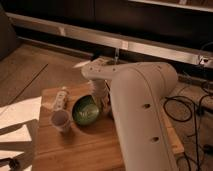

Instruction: Drag the ceramic bowl in a circle

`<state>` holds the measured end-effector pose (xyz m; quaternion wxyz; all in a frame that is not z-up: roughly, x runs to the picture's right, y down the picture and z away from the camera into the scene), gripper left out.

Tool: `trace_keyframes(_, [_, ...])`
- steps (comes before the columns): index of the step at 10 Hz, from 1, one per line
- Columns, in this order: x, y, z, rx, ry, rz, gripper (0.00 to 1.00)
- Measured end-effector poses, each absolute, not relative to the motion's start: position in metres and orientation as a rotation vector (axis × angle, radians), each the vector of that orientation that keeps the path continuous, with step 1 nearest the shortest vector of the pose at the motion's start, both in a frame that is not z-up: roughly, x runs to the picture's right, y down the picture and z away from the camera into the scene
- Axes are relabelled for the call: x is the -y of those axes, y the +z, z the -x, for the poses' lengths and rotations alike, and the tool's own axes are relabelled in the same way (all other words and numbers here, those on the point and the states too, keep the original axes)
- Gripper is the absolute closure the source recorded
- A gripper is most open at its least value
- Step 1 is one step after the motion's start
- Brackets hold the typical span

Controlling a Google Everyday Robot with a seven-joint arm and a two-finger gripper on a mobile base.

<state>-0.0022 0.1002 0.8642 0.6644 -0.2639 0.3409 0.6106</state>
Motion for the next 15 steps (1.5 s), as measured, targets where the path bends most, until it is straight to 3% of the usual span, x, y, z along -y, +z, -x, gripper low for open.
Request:
trace_keyframes(4, [-0.063, 0.898, -0.036, -0.831, 1.397, 0.498, 1.0])
trace_keyframes(9, [-0.035, 0.944, 0.002, -0.772, 1.348, 0.505, 1.0])
trace_keyframes(12, [-0.028, 0.945, 0.034, -0.701, 1.334, 0.564, 1.0])
trace_keyframes(15, [-0.026, 0.92, 0.059, -0.636, 1.299, 0.597, 1.0])
